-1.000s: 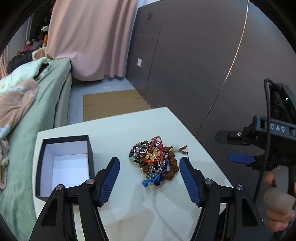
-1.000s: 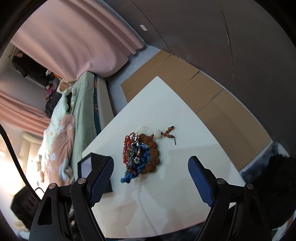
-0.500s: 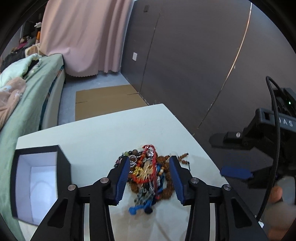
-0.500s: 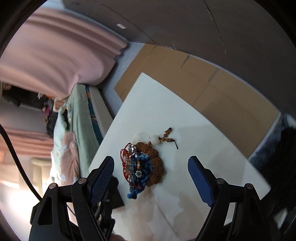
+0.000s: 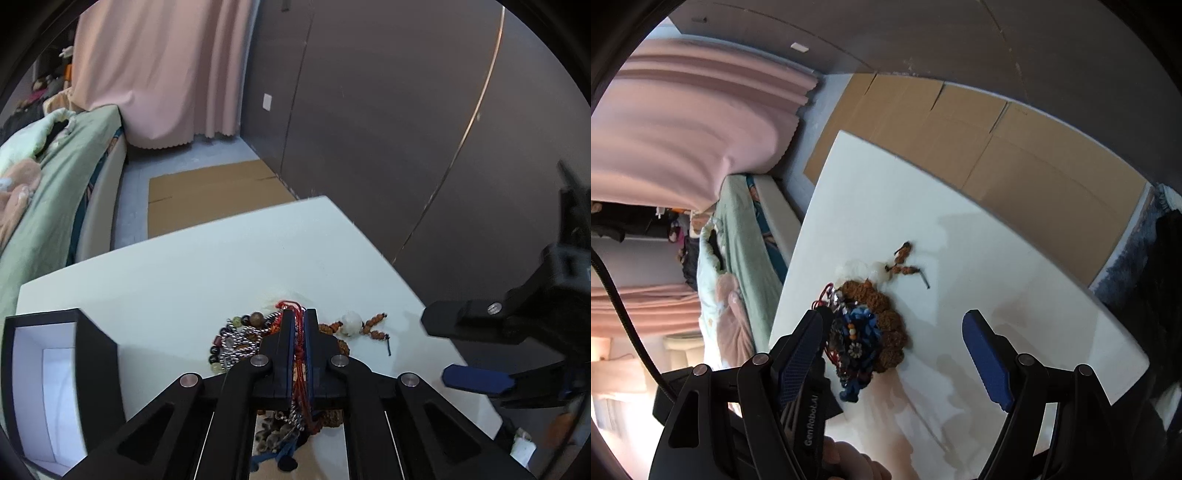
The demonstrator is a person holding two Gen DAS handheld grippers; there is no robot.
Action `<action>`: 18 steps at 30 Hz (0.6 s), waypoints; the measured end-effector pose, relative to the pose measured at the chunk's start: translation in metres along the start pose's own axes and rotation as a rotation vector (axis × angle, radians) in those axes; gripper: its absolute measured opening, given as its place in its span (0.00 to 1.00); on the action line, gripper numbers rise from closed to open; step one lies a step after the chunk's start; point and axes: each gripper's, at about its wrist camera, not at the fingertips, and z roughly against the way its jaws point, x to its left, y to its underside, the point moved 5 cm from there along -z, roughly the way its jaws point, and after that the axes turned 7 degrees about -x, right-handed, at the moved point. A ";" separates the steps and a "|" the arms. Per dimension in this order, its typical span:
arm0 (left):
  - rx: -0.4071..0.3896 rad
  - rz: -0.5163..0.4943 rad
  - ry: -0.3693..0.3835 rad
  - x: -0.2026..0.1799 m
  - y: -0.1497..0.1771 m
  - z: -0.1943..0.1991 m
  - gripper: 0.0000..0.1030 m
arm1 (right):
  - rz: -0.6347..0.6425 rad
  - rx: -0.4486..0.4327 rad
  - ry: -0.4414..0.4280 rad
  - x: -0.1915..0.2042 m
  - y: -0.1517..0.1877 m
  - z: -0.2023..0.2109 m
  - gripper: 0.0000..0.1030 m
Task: Organize jewelry
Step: 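Move the left tool to the jewelry pile and grasp the red string bracelet, then carry the red bracelet with the left tool into the black box and release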
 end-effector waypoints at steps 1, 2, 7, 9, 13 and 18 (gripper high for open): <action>-0.011 0.012 0.006 0.003 -0.003 0.007 0.04 | 0.007 -0.001 0.001 0.001 0.000 0.000 0.77; -0.020 0.025 0.011 0.005 -0.004 0.013 0.04 | 0.012 -0.004 0.003 0.001 0.000 0.001 0.77; -0.061 0.081 0.028 0.019 -0.012 0.039 0.04 | 0.031 0.005 0.002 0.005 0.002 -0.002 0.77; -0.073 0.102 0.039 0.024 -0.015 0.048 0.04 | 0.041 0.014 -0.001 0.007 0.005 -0.005 0.77; -0.094 0.123 0.044 0.030 -0.022 0.060 0.04 | 0.080 0.025 -0.022 0.019 0.012 -0.010 0.69; -0.098 0.140 0.041 0.040 -0.020 0.067 0.04 | 0.108 0.055 -0.033 0.028 0.022 -0.023 0.45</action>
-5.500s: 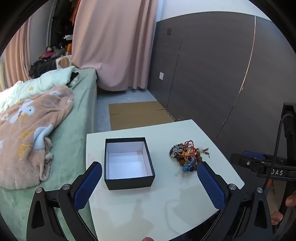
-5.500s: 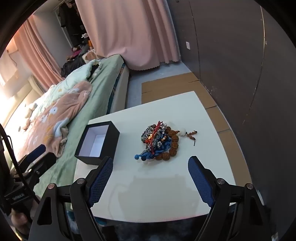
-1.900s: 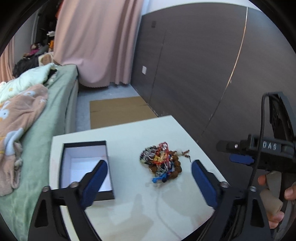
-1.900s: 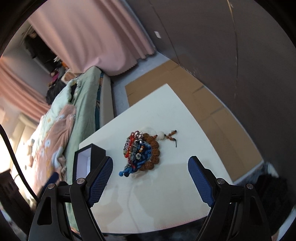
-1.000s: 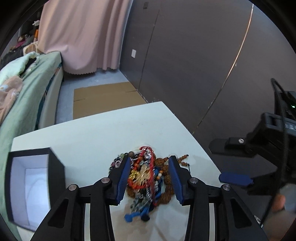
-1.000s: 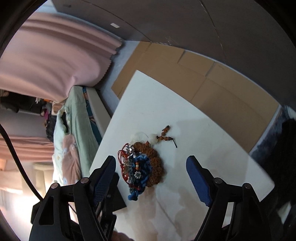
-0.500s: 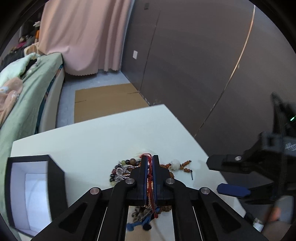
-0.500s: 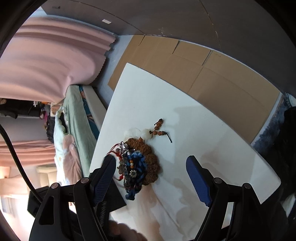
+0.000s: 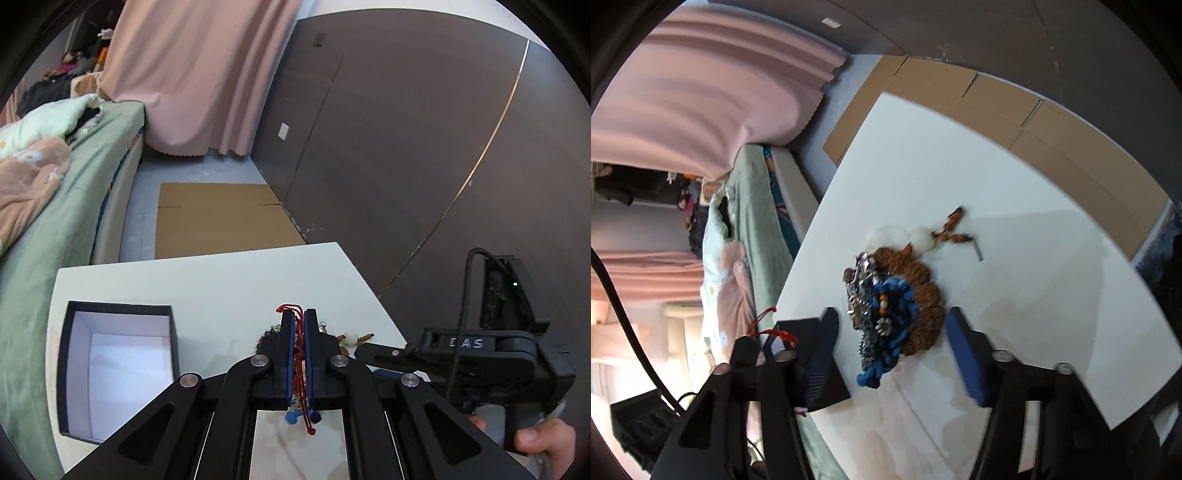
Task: Organize jewelry
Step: 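Carry the red bracelet with the left tool into the black box and release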
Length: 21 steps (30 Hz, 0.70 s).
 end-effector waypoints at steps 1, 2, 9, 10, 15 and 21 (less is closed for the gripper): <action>0.001 0.003 -0.001 0.002 0.000 0.002 0.04 | 0.006 0.002 -0.003 0.002 0.001 -0.002 0.43; 0.001 0.004 -0.002 0.005 0.000 0.004 0.04 | 0.014 0.000 -0.006 0.005 0.001 -0.004 0.40; -0.015 0.021 -0.019 0.025 -0.006 0.017 0.04 | 0.146 -0.061 0.019 0.034 0.003 -0.004 0.29; -0.016 0.025 -0.021 0.028 -0.007 0.018 0.04 | 0.170 -0.069 0.028 0.041 0.004 -0.005 0.29; -0.021 0.046 -0.027 0.040 -0.010 0.025 0.04 | 0.251 -0.075 0.071 0.054 0.009 -0.014 0.20; -0.027 0.065 -0.037 0.050 -0.013 0.031 0.04 | 0.299 -0.089 0.150 0.053 0.011 -0.021 0.18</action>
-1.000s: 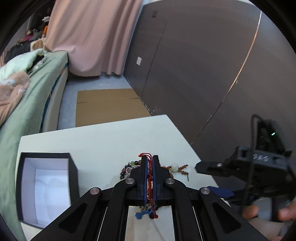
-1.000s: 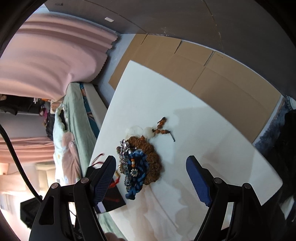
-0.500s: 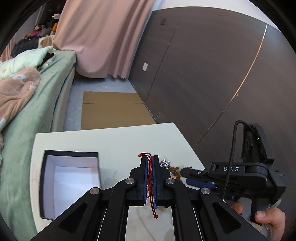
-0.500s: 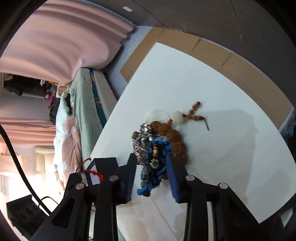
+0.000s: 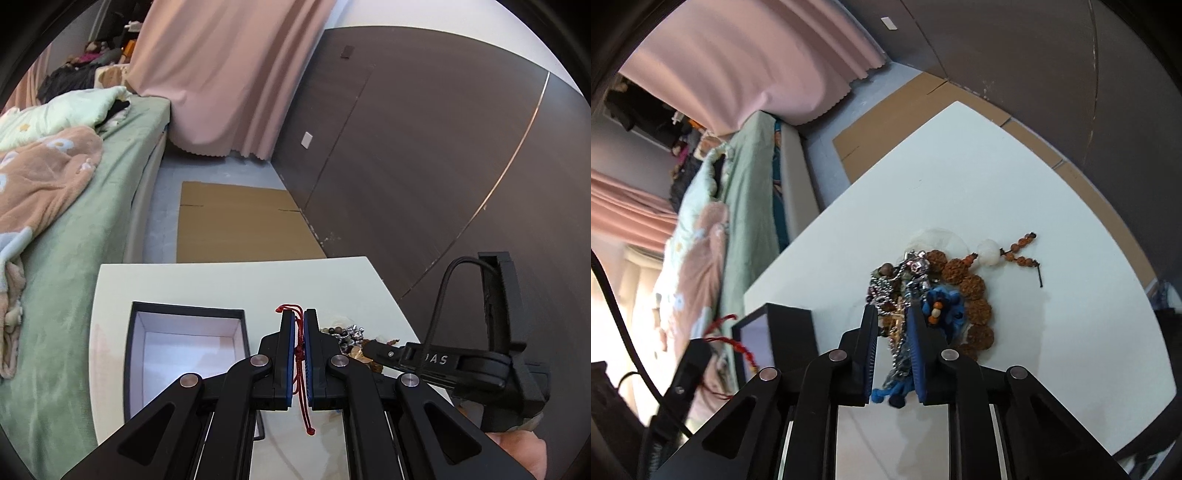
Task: Organize jewelry
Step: 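Carry the red bracelet with the left tool into the black box and release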
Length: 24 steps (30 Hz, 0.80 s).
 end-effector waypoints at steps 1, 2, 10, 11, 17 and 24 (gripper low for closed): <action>-0.003 0.004 -0.001 0.001 -0.001 0.001 0.04 | 0.005 0.002 0.006 0.001 0.001 -0.001 0.18; -0.005 0.006 0.000 0.003 -0.001 0.003 0.04 | 0.006 0.005 0.007 0.001 0.002 -0.001 0.18; -0.011 -0.002 0.003 0.001 -0.001 0.009 0.04 | 0.048 0.001 0.039 -0.001 0.005 -0.004 0.07; -0.012 -0.004 0.003 0.001 0.000 0.010 0.04 | 0.047 -0.001 0.036 -0.001 0.005 -0.004 0.07; -0.027 0.003 0.006 0.005 -0.004 0.020 0.04 | 0.062 -0.077 0.000 0.001 -0.001 0.020 0.04; -0.046 0.032 -0.016 0.019 -0.010 0.031 0.04 | 0.046 -0.118 -0.100 0.009 -0.003 0.043 0.04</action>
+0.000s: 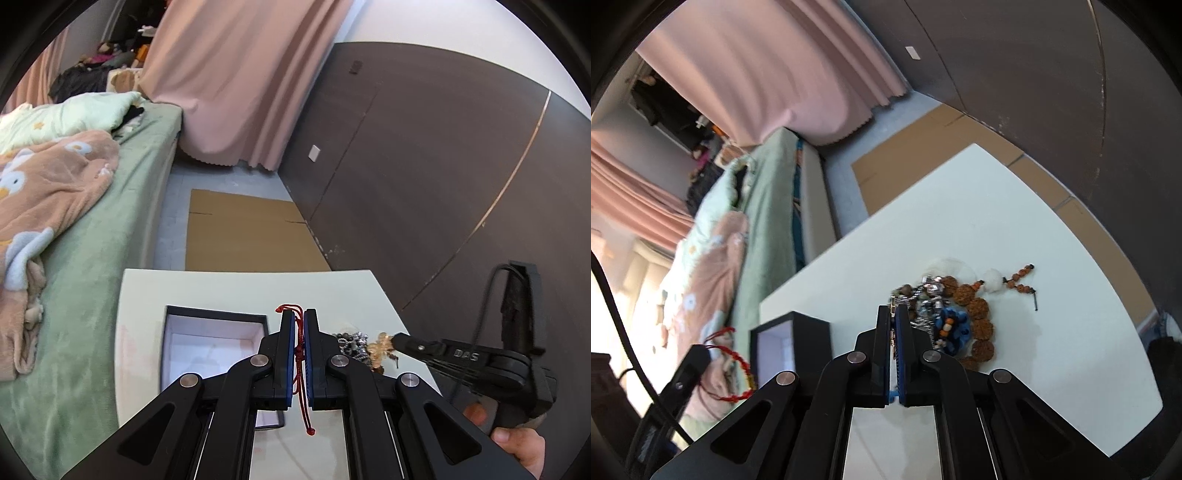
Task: Organize jewelry
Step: 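Carry the red bracelet with the left tool into the black box and release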
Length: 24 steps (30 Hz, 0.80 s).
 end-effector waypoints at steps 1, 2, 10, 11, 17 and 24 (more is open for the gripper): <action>-0.005 0.005 -0.008 0.003 -0.001 0.002 0.04 | -0.005 -0.004 -0.019 0.002 0.000 0.002 0.04; -0.009 0.013 -0.016 0.006 -0.002 0.003 0.04 | -0.007 -0.007 -0.033 0.005 0.001 0.004 0.04; -0.051 0.053 -0.041 0.022 -0.009 0.012 0.04 | -0.002 -0.016 -0.162 0.041 0.013 0.002 0.04; -0.053 0.057 -0.043 0.023 -0.009 0.013 0.04 | -0.002 -0.014 -0.177 0.045 0.014 0.001 0.04; 0.008 0.129 -0.081 0.042 -0.010 0.004 0.15 | 0.003 0.003 -0.244 0.065 0.024 -0.007 0.04; -0.049 0.219 -0.107 0.064 -0.019 0.019 0.67 | 0.009 0.038 -0.302 0.080 0.033 -0.016 0.04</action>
